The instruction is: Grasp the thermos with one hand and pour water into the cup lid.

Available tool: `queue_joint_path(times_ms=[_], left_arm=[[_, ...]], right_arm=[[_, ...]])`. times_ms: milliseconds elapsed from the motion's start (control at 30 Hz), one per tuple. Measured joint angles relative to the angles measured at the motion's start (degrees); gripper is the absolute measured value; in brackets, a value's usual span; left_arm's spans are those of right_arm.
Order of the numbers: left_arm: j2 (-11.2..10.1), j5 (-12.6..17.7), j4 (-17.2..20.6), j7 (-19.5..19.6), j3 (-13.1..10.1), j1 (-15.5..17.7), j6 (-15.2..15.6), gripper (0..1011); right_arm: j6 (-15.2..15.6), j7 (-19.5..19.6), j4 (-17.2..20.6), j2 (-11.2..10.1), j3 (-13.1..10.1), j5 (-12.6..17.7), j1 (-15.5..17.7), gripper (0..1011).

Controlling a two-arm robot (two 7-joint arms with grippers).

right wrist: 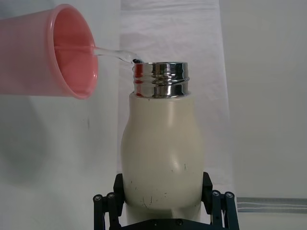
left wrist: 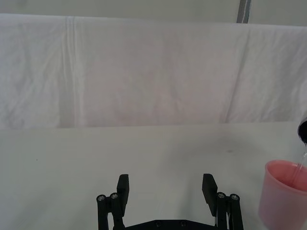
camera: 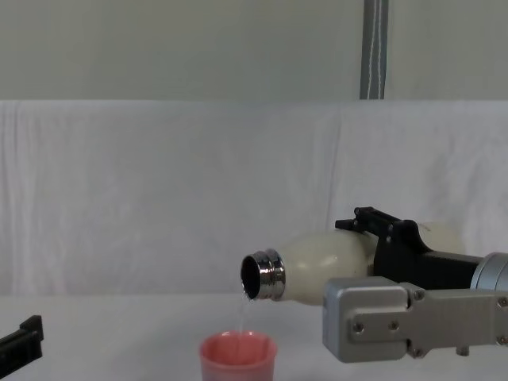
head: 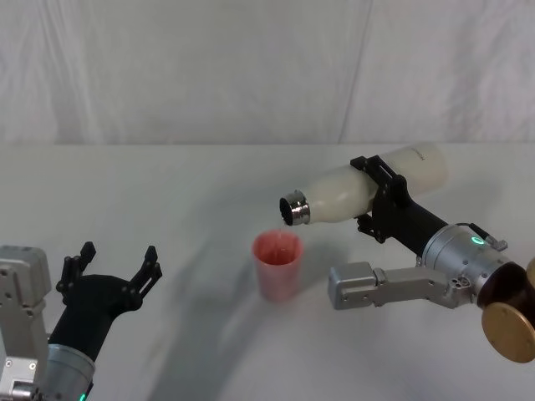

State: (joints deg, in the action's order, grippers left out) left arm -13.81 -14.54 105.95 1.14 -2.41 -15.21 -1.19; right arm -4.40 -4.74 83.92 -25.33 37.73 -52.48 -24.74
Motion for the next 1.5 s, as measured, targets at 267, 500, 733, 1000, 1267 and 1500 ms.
queue_joint_path(times_ms=[267,500,733,1000,1267,1500], left_arm=[[0.0,0.0,0.0,0.0,0.0,0.0,0.0,1001],[0.0,0.0,0.0,0.0,0.0,0.0,0.0,1001],[0.0,0.0,0.0,0.0,0.0,0.0,0.0,1001],[0.0,0.0,0.0,0.0,0.0,0.0,0.0,1001],[0.0,0.0,0.0,0.0,0.0,0.0,0.0,1001],[0.0,0.0,0.0,0.0,0.0,0.0,0.0,1001]], right_arm=[[0.0,0.0,-0.1,0.0,0.0,-0.1,-0.1,950],[0.0,0.0,-0.1,0.0,-0.1,-0.1,-0.1,950],[-0.1,0.0,-0.1,0.0,-0.1,0.0,-0.1,950],[-0.2,0.1,-0.2,0.1,-0.3,0.3,-0.1,950],[-1.0,0.4,-0.5,0.7,-1.6,3.2,0.8,950],[-1.6,0.3,-0.6,1.0,-2.3,4.8,1.2,950]])
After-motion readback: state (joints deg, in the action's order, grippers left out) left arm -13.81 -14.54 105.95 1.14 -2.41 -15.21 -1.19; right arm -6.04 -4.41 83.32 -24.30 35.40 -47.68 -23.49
